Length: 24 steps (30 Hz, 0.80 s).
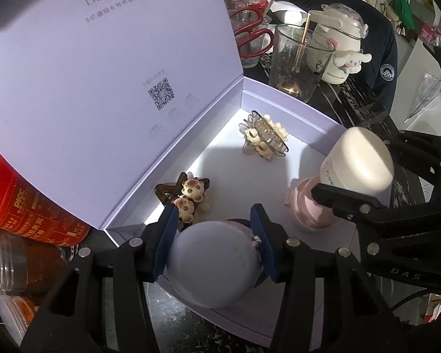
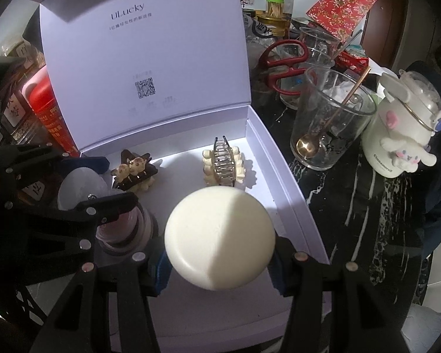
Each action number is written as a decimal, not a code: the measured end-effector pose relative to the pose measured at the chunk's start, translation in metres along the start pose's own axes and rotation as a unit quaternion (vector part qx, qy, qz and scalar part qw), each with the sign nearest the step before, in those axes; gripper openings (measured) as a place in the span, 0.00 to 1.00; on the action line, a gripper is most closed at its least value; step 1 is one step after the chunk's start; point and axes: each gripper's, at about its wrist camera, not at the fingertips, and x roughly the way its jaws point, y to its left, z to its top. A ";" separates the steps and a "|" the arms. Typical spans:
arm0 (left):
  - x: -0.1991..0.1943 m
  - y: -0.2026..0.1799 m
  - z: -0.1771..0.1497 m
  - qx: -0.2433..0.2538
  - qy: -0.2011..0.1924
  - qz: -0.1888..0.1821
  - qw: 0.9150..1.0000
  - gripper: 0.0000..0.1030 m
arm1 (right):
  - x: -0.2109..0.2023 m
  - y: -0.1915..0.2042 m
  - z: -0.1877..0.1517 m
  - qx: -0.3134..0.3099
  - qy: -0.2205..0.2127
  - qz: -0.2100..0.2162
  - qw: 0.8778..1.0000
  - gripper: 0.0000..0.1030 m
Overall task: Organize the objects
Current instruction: 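Stack the white jar on the compact with left tool while right tool stacks cream jar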
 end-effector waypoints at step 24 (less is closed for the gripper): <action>0.014 -0.005 0.000 -0.001 -0.012 -0.012 1.000 0.48 | 0.013 0.002 -0.006 0.001 -0.001 -0.003 1.000 0.53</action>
